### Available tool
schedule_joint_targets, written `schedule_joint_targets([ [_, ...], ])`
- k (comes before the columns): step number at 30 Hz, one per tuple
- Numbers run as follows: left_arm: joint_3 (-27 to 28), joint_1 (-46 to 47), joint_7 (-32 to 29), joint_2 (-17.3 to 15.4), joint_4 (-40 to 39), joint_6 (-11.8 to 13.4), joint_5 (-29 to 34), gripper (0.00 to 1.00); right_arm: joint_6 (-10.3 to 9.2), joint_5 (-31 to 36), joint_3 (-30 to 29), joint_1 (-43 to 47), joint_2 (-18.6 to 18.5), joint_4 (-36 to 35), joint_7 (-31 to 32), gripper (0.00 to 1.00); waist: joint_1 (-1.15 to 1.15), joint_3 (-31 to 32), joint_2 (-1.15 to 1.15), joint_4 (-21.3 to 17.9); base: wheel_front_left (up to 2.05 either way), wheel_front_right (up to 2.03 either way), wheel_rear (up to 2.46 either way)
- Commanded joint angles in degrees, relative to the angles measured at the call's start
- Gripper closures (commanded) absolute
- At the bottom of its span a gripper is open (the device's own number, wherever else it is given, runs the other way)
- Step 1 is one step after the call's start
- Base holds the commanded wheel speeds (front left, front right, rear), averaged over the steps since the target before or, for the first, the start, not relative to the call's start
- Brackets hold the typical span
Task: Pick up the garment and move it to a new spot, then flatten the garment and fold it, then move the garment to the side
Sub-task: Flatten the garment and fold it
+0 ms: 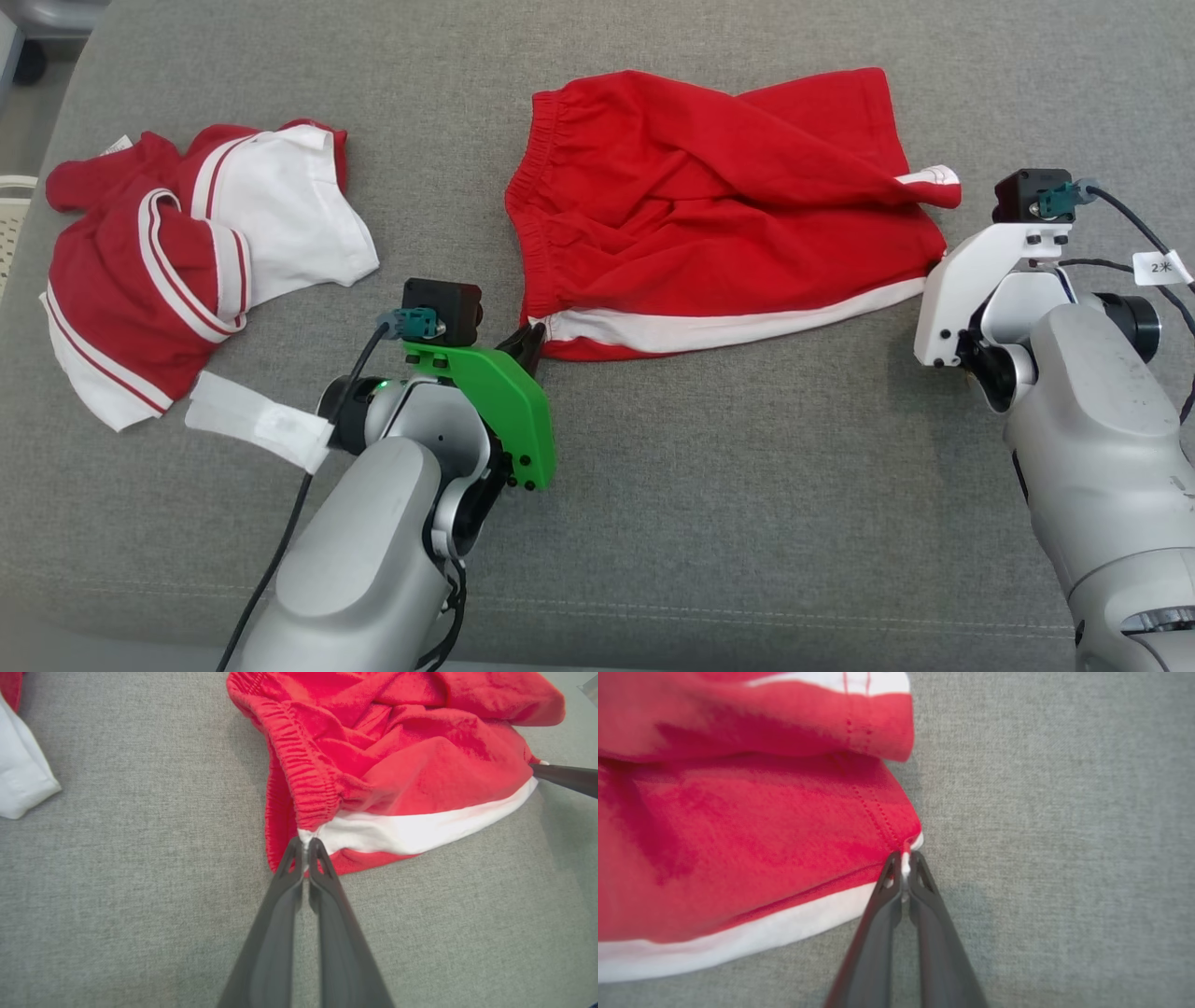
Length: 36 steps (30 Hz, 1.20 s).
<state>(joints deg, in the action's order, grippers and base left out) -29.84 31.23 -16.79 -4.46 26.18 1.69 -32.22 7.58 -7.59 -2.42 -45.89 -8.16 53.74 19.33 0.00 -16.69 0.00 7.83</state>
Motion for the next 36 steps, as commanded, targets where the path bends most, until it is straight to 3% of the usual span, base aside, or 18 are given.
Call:
schedule_joint_targets([
  [1, -0.1, 0.5, 0.2, 0.0, 0.2, -0.3, -0.3, 1.00, -0.16, -0.5, 0.1, 2.2, -0.2, 1.8, 0.9, 1.00, 0.00, 0.1, 0.00, 0.0, 0.00, 0.00, 0.00],
  [8, 1.5, 0.7, 4.1, -0.4, -0.6, -0.2, -1.1, 1.00, -0.14, -3.2, -0.4, 2.3, 0.1, -0.8, -1.8, 1.00, 0.00, 1.4, 0.00, 0.2, 0.00, 0.00, 0.00],
  [14, 3.4, 1.0, 7.0, -1.0, -2.7, -0.1, -2.1, 1.00, -0.12, -11.2, -1.3, 3.1, 1.4, -6.4, -2.9, 1.00, 0.00, 3.0, 0.00, -0.1, 0.00, 0.00, 0.00],
  [25, 6.4, 3.4, 8.4, -2.1, -6.9, 0.1, -4.0, 1.00, -0.10, -25.4, 1.6, 6.1, 1.0, -24.0, 1.1, 1.00, 0.00, 6.9, 0.00, -3.4, 0.00, 0.00, 0.00],
  [30, 6.7, 5.2, 8.3, -3.3, -8.4, -1.7, -4.6, 1.00, -0.09, -28.6, 0.4, 7.0, 0.8, -31.6, 2.2, 1.00, 0.00, 8.8, 0.00, -5.3, 0.00, 0.00, 0.00],
  [36, 7.5, 8.3, 10.1, -4.0, -8.8, -0.8, -3.1, 1.00, -0.09, -29.5, -1.9, 6.7, 1.4, -38.3, 3.2, 1.00, 0.00, 10.4, 0.00, -7.7, 0.00, 0.00, 0.00],
])
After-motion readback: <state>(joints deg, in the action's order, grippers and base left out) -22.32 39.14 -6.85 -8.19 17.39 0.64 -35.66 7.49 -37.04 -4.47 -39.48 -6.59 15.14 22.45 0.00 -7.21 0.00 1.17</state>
